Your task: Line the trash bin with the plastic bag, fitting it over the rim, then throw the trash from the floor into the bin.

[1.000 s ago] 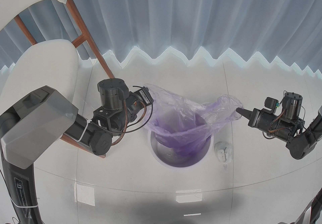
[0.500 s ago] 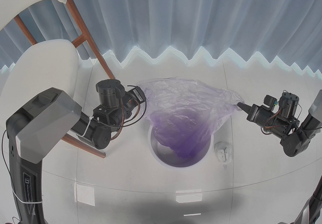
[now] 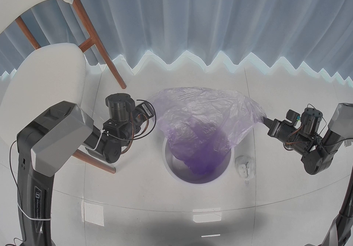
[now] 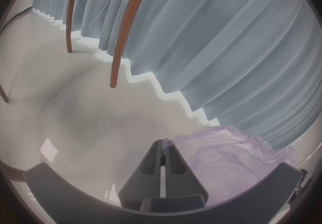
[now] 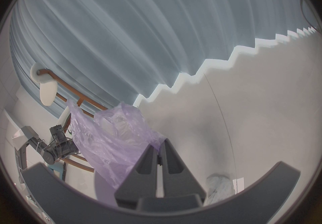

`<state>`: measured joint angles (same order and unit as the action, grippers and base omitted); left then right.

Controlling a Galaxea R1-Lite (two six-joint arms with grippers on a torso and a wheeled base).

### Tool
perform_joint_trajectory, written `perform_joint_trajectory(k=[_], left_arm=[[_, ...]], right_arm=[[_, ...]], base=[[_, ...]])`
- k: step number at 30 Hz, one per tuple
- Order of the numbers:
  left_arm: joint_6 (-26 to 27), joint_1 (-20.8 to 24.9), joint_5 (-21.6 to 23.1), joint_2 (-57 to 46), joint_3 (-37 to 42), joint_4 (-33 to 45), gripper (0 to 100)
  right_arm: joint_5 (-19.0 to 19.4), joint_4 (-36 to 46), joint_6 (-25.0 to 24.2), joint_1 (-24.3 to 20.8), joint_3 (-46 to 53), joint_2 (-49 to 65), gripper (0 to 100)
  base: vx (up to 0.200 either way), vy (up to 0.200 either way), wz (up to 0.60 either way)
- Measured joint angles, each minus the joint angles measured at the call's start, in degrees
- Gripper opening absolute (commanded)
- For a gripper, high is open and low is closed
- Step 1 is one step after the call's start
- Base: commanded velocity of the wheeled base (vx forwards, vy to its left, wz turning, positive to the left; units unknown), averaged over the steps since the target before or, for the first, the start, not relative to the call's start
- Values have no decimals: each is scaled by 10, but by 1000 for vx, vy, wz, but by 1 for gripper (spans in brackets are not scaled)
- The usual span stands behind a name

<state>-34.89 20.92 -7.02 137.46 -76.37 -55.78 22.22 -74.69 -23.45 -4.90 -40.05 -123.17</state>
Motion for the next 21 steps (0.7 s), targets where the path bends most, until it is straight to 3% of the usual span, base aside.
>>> perform_joint_trajectory(k=[6, 21], left_arm=[[0, -6, 0, 18, -8, 23, 0], [0, -8, 1, 51, -6, 25, 0]], right_arm=[[-17, -29, 2, 0, -8, -34, 0], [-19, -29, 4, 0, -9, -78, 0]], base=[[0, 0, 0], [0, 0, 0]])
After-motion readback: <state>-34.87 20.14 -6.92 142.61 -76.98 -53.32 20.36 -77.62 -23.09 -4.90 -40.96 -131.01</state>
